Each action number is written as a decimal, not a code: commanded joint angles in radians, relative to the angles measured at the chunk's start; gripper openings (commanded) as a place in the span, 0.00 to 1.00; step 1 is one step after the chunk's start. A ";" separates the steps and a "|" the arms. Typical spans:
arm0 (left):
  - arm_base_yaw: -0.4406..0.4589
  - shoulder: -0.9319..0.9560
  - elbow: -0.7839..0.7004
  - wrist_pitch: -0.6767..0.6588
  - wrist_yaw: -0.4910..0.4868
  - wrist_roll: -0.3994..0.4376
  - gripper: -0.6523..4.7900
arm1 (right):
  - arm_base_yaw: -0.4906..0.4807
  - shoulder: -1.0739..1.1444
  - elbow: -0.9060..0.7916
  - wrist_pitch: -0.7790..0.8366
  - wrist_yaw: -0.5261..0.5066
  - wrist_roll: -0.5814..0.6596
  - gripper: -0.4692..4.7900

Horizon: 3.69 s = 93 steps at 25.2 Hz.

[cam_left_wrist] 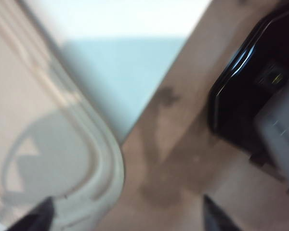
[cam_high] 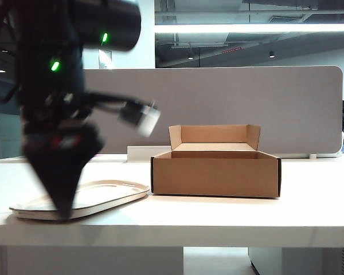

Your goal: Pick up the lid and place it into the paper box.

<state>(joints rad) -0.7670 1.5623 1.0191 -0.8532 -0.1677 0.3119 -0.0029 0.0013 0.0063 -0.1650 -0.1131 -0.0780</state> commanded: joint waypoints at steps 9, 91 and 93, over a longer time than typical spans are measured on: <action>-0.002 0.004 -0.100 0.150 -0.128 -0.013 0.80 | 0.001 -0.002 -0.006 0.011 -0.001 0.003 0.09; 0.192 0.086 0.026 0.138 -0.159 -0.185 0.62 | 0.001 -0.002 -0.006 0.004 -0.020 0.003 0.09; 0.203 0.086 0.026 0.144 -0.160 -0.163 0.62 | 0.001 -0.002 -0.006 0.004 -0.020 0.003 0.09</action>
<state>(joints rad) -0.5694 1.6516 1.0451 -0.7212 -0.3374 0.1211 -0.0029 0.0013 0.0063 -0.1730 -0.1318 -0.0765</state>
